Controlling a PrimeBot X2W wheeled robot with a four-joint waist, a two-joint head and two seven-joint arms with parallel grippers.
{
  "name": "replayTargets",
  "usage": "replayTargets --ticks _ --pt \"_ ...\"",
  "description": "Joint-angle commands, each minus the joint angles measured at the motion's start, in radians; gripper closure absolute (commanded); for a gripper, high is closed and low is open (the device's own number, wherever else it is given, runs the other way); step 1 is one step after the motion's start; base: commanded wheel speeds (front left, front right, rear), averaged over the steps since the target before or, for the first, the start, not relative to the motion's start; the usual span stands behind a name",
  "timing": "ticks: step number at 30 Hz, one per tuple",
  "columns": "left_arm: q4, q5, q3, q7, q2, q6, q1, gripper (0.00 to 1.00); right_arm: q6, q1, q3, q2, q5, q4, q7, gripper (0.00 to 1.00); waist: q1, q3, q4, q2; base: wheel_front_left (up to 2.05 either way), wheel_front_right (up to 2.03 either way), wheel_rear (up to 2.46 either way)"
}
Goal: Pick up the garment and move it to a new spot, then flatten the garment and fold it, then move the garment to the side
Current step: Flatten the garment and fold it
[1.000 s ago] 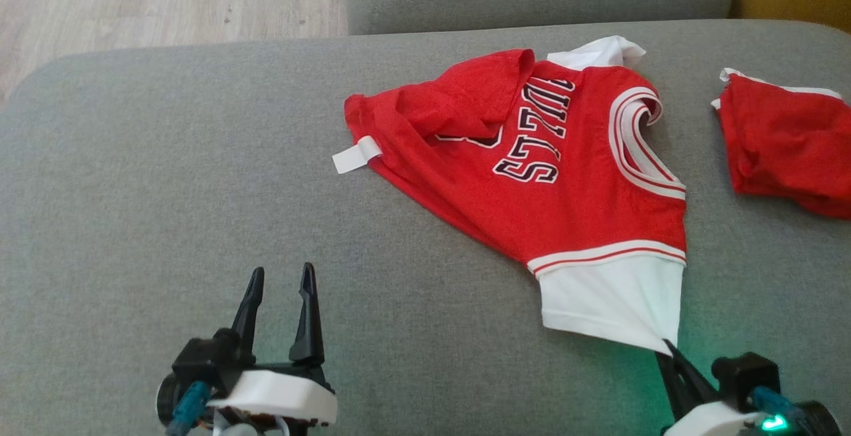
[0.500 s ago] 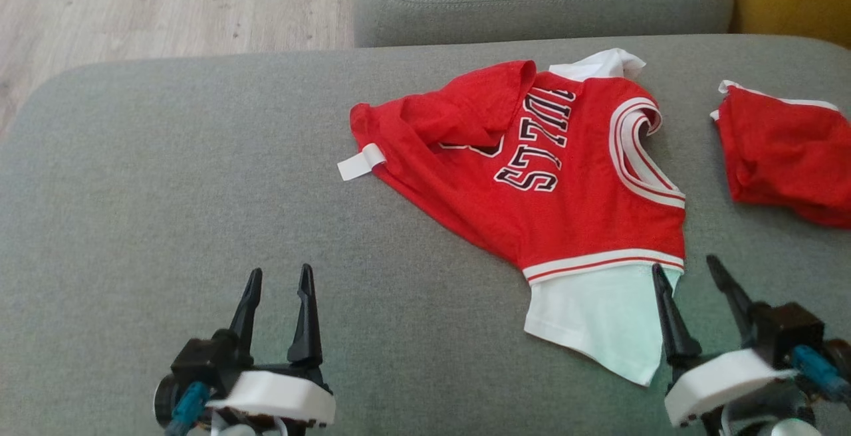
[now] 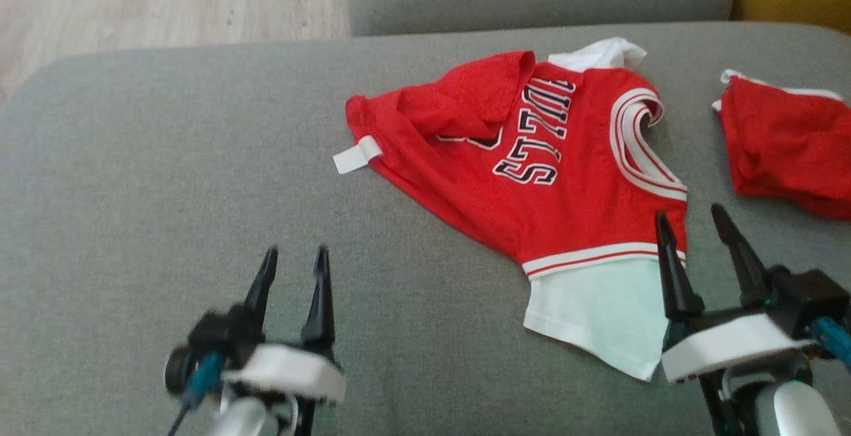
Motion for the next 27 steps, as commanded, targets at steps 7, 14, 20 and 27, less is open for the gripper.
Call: replayTargets --ticks 7,14,20,27 --pt "0.052 0.037 0.029 0.052 -0.006 -0.015 -0.295 0.0 -0.001 -0.114 0.05 -0.005 -0.011 -0.043 -0.012 0.0 0.0 0.123 -0.019 0.0 0.0 0.0 0.0" --pt "0.23 0.039 0.036 0.107 -0.036 -0.044 -0.527 0.0 -0.001 -0.2 0.078 -0.005 -0.018 -0.052 -0.019 0.0 0.0 0.249 -0.09 0.0 0.0 0.0 0.0" --pt "0.388 0.036 0.045 0.131 -0.042 -0.059 -0.649 0.0 -0.001 -0.244 0.08 -0.005 -0.016 -0.044 -0.036 0.0 0.0 0.322 -0.146 0.0 0.0 0.0 0.0" --pt "0.509 0.029 0.064 0.108 -0.036 -0.061 -0.721 0.0 -0.001 -0.261 0.066 -0.005 -0.009 -0.03 -0.058 0.0 0.0 0.359 -0.179 0.0 0.0 0.0 0.0"
